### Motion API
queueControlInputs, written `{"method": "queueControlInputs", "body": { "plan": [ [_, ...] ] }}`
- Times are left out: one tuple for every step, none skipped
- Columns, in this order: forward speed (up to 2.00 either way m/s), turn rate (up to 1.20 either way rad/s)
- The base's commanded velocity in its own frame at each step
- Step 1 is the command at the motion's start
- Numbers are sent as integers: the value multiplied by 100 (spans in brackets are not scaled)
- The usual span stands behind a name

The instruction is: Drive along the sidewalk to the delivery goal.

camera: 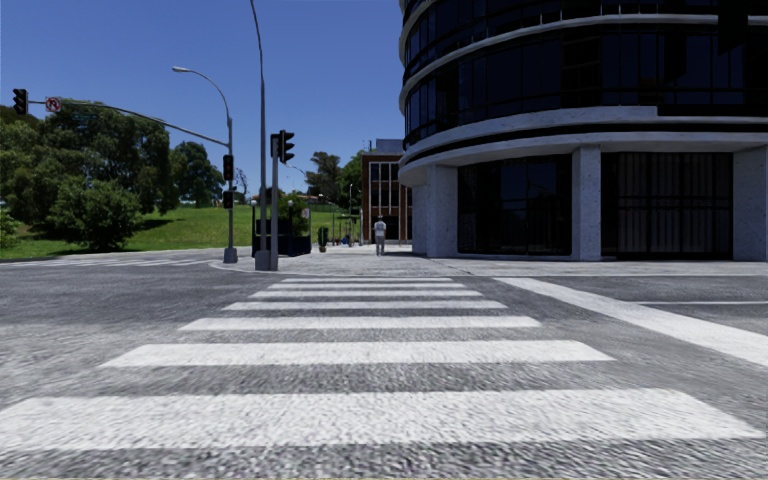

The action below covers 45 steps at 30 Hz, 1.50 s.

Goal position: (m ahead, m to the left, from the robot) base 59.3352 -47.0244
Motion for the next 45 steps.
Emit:
{"method": "queueControlInputs", "body": {
  "plan": [
    [200, 0],
    [200, 0],
    [200, 0],
    [200, 0],
    [200, 0],
    [200, 0],
    [200, 0],
    [200, 0],
    [200, 0],
    [200, 0],
    [200, 0],
    [200, 0],
    [200, 0],
    [200, 0],
    [200, 0],
    [200, 0],
    [200, 0],
    [200, 0],
    [200, 0],
    [200, 0],
    [200, 0],
    [200, 0],
    [200, 0],
    [200, 0],
    [200, 0],
    [200, 0],
    [200, 0],
    [200, 0],
    [200, 0],
    [200, 0],
    [200, 0],
    [200, 0],
    [200, 0],
    [200, 0],
    [200, 0],
    [200, 0],
    [200, 0],
    [200, 0],
    [200, 0],
    [200, 0],
    [200, 0],
    [200, 0],
    [200, 0],
    [200, 0],
    [200, 0]
  ]
}}
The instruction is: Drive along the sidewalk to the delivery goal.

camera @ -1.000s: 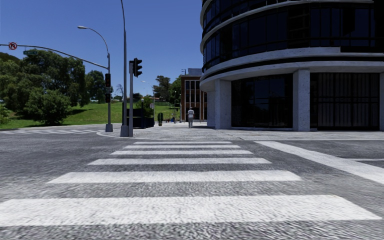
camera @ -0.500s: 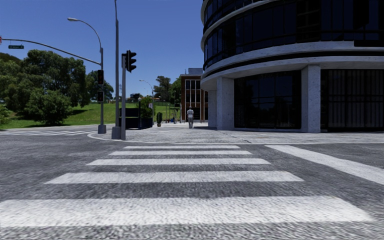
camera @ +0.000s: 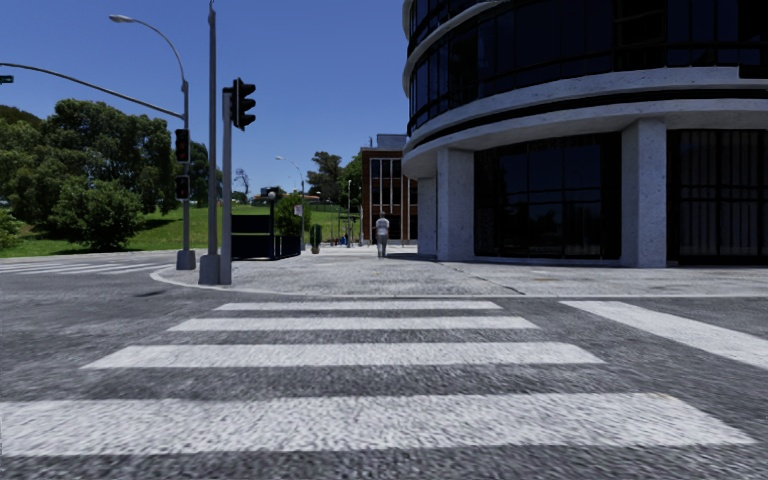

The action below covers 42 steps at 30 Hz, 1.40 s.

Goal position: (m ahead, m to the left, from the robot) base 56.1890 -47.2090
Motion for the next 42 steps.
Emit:
{"method": "queueControlInputs", "body": {
  "plan": [
    [200, 0],
    [200, 0],
    [200, 0],
    [200, 0],
    [200, 0],
    [200, 0],
    [200, 0],
    [200, 0],
    [200, 0],
    [200, 0],
    [200, 0],
    [200, 0],
    [200, 0],
    [200, 0],
    [200, 0],
    [200, 0],
    [200, 0],
    [200, 0],
    [200, 0],
    [200, 0],
    [200, 0],
    [200, 0],
    [200, 0],
    [200, 0],
    [200, 0],
    [200, 0],
    [200, 0],
    [200, 0],
    [200, 0],
    [200, 0],
    [200, 0],
    [200, 0],
    [200, 0],
    [200, 0],
    [200, 0],
    [200, 0],
    [200, 0],
    [200, 0],
    [200, 0],
    [200, 0],
    [200, 0],
    [200, 0]
  ]
}}
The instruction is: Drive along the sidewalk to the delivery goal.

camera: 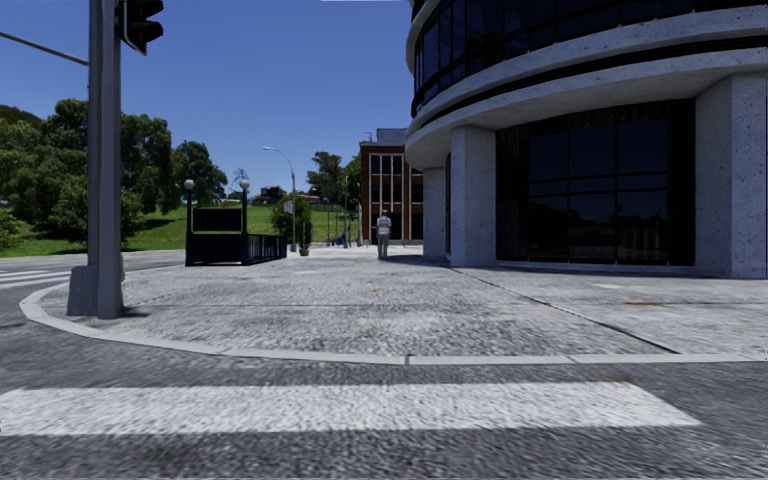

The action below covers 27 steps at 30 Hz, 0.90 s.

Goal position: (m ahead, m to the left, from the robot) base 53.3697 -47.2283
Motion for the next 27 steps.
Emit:
{"method": "queueControlInputs", "body": {
  "plan": [
    [200, 0],
    [200, 0],
    [200, 0],
    [200, 0],
    [200, 0],
    [200, 0],
    [200, 0],
    [200, 0],
    [200, 0],
    [200, 0],
    [200, 0],
    [200, 0],
    [200, 0],
    [200, 0],
    [200, 0],
    [200, 0],
    [200, 0],
    [200, 0],
    [200, 0],
    [200, 0],
    [200, 0],
    [200, 0],
    [200, 0],
    [200, 0],
    [200, 0],
    [200, 0],
    [200, 0]
  ]
}}
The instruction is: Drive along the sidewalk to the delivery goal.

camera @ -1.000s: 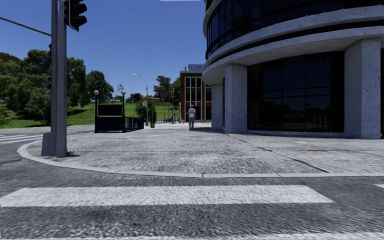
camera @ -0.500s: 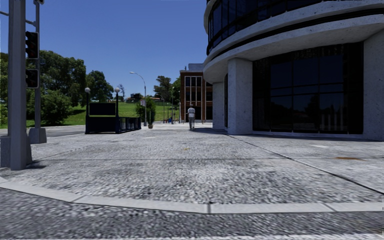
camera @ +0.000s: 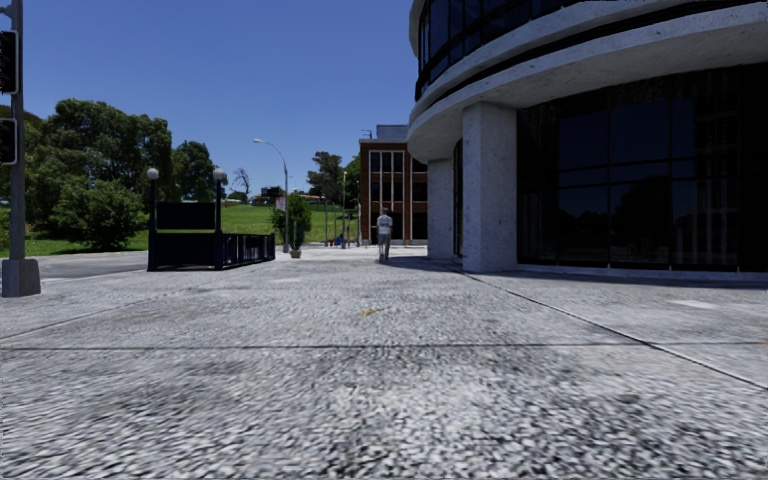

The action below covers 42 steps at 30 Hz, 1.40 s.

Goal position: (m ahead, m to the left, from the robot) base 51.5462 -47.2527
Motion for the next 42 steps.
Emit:
{"method": "queueControlInputs", "body": {
  "plan": [
    [200, 0],
    [200, 0],
    [200, 0],
    [200, 0],
    [200, 0],
    [200, 0],
    [200, 0],
    [200, 0],
    [200, 0],
    [200, 0],
    [200, 0],
    [200, 0],
    [200, 0],
    [200, 0],
    [200, 0],
    [200, 0],
    [200, 0],
    [200, 0],
    [200, 0],
    [200, 0],
    [200, 0],
    [200, 0],
    [200, 0],
    [200, 0],
    [200, 0],
    [200, 0],
    [200, 0],
    [200, 0],
    [200, 0],
    [200, 0],
    [200, 0],
    [200, 0],
    [200, 0],
    [200, 0],
    [200, 0],
    [200, 0],
    [200, 0],
    [200, 0],
    [200, 0],
    [200, 0],
    [200, 0],
    [200, 0]
  ]
}}
